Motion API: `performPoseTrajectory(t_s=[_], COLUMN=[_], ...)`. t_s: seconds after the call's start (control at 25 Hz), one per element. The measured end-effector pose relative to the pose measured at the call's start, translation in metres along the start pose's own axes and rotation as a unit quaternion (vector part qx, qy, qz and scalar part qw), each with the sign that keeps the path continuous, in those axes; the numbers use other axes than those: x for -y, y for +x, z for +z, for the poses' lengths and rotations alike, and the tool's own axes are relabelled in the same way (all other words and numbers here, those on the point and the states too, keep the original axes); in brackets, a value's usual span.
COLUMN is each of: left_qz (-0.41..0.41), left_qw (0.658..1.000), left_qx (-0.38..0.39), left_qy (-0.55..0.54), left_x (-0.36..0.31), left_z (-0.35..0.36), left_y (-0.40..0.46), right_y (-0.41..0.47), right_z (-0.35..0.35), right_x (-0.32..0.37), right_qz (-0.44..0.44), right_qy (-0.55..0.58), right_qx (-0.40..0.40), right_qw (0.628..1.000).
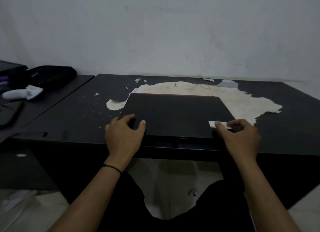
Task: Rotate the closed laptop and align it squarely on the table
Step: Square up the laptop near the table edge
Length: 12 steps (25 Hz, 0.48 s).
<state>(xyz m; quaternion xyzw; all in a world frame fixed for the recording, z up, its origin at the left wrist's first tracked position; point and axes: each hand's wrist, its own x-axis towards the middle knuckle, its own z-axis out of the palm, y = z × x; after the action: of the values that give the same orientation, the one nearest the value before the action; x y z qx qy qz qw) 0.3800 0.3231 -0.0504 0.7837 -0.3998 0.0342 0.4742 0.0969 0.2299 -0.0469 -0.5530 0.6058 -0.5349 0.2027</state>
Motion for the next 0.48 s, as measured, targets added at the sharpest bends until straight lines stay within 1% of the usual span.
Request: performPoseTrajectory(t_s=[0.08, 0.2, 0.28, 0.36, 0.48], left_qz=[0.004, 0.009, 0.016, 0.022, 0.026], left_qw=[1.000, 0.999, 0.999, 0.999, 0.998], left_qx=[-0.014, -0.019, -0.021, -0.023, -0.017], left_qy=[0.008, 0.026, 0.026, 0.035, 0.058], left_x=[0.000, 0.003, 0.004, 0.003, 0.004], left_z=[0.002, 0.002, 0.002, 0.003, 0.003], left_y=[0.001, -0.001, -0.003, -0.004, -0.004], right_y=[-0.001, -0.006, -0.007, -0.007, -0.014], right_z=[0.003, 0.012, 0.014, 0.014, 0.010], right_x=[0.002, 0.004, 0.003, -0.001, -0.007], right_qz=[-0.004, -0.018, -0.032, -0.067, -0.134], right_qy=[-0.006, -0.066, -0.090, -0.134, -0.216], right_qx=[-0.033, -0.063, -0.047, -0.008, 0.042], right_qw=[0.999, 0.996, 0.994, 0.989, 0.966])
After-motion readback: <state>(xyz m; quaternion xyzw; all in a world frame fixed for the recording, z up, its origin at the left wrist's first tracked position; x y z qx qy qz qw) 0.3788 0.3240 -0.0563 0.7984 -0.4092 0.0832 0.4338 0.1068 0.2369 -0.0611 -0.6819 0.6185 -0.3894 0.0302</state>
